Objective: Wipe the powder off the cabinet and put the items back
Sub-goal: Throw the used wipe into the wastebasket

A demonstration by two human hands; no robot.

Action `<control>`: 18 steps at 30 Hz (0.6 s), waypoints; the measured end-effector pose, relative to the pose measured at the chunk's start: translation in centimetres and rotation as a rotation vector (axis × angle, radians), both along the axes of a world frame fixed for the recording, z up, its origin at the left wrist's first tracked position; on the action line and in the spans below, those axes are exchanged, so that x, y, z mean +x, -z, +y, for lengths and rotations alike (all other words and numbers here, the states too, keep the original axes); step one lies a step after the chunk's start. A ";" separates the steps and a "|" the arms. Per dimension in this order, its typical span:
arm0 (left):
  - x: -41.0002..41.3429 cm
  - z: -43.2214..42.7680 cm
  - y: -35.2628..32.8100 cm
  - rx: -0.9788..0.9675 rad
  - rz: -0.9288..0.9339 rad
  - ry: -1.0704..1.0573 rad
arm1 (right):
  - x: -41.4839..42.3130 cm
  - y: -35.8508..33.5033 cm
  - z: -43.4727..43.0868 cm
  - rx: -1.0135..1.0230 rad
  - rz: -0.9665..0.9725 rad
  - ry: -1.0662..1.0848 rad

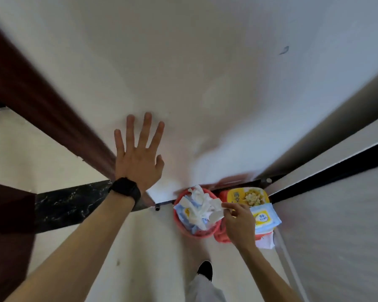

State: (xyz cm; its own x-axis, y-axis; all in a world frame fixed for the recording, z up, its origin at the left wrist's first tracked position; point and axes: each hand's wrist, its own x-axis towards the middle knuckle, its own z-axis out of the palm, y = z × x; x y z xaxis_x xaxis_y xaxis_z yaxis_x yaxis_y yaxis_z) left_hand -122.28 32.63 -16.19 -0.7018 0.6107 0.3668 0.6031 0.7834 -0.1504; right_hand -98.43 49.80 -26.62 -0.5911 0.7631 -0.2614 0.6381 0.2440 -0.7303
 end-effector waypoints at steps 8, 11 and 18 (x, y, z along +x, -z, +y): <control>-2.2 1.1 3.6 -0.047 -0.004 -0.097 | -7.2 7.7 3.3 -0.120 -0.221 -0.351; -2.3 0.8 3.7 -0.074 0.012 -0.105 | -6.6 11.1 3.2 -0.150 -0.468 -0.546; 0.3 1.7 1.5 -0.082 -0.137 -0.202 | -4.5 8.4 2.3 -0.035 -0.526 -0.833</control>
State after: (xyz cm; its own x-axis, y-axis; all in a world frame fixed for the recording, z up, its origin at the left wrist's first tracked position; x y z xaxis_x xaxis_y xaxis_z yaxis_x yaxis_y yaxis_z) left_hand -122.01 34.36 -17.70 -0.8523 0.4769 0.2146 0.4548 0.8785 -0.1459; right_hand -102.91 52.14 -35.00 -0.7378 0.1426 -0.6597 0.5177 0.7467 -0.4176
